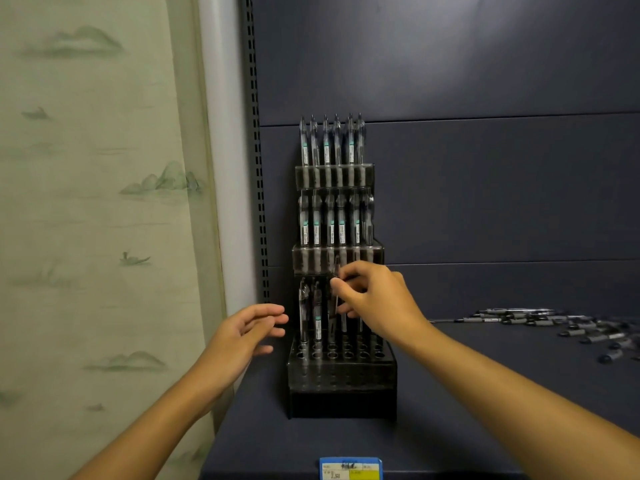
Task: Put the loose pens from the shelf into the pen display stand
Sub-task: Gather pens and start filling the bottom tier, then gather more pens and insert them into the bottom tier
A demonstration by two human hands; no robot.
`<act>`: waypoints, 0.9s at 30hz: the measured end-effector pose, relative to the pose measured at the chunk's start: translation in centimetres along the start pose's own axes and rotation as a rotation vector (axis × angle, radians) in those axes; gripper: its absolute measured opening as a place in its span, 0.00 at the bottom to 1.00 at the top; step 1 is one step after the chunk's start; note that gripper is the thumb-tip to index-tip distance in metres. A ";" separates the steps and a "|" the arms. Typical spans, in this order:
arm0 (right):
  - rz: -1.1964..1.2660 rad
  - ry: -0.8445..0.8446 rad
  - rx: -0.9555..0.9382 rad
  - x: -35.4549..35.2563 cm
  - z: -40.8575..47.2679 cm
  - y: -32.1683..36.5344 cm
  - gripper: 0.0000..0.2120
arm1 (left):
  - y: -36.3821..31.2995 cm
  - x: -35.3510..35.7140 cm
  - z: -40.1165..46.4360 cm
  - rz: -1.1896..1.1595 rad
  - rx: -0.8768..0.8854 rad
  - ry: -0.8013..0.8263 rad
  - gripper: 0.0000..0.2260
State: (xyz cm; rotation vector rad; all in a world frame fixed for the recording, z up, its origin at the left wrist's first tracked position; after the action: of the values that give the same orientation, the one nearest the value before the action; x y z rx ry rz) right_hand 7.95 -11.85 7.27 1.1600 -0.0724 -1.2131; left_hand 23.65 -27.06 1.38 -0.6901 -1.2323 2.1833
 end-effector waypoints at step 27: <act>-0.206 -0.159 0.013 -11.5 -4.6 -7.3 0.07 | -8.4 14.5 -1.4 0.025 0.310 0.412 0.09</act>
State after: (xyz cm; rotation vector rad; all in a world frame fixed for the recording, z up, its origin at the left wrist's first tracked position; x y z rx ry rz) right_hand 0.92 0.54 5.69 1.0999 -0.0817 -1.4886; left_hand 15.71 -12.92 5.62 -0.9612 -0.6634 2.0512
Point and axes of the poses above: each hand's wrist, its own z-axis towards the middle knuckle, its own x-axis out of the palm, y = z × x, the point moved 4 cm from there along z, towards the middle knuckle, and after that the axes turned 7 degrees about x, right-handed, at the moved point
